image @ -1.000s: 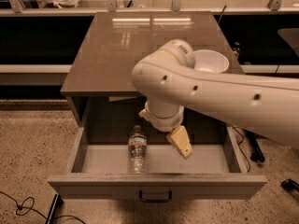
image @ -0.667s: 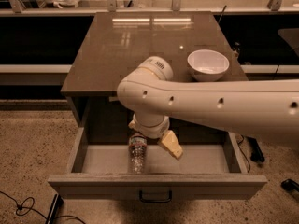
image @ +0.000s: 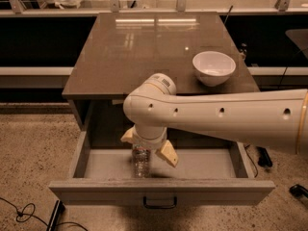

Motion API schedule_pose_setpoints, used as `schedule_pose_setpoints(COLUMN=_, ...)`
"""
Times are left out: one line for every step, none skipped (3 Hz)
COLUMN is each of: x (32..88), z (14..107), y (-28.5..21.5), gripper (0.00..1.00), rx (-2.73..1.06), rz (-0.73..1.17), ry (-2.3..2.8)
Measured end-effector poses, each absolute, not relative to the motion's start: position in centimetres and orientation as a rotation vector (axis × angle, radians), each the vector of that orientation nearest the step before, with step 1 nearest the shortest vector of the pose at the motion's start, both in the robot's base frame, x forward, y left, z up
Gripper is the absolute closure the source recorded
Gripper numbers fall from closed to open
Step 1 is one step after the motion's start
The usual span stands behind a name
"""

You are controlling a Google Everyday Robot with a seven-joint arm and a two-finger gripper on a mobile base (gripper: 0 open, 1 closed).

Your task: Pick water bottle from top drawer and place on counter

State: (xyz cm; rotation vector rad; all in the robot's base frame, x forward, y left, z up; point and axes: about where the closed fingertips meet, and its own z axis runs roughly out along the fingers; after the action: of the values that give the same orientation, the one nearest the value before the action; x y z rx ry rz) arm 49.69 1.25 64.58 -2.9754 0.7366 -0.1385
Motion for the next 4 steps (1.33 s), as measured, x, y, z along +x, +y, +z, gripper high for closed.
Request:
schedule_pose_setpoints(x=49.3, z=63.3, y=2.4, gripper=0.00, rx=-2.968, rz=-0.100, ry=0.609)
schedule_pose_setpoints(x=48.9, z=62.0, y=3.0, gripper=0.26, rx=-3.000, rz=-0.078, ry=0.562)
schedule_pose_setpoints(x=48.5, z=62.0, y=3.4, gripper=0.49, rx=-3.009, rz=-0.082, ry=0.537)
schedule_pose_setpoints(x=48.8, z=63.7, y=3.6, gripper=0.73, rx=-2.925, rz=-0.056, ry=0.600)
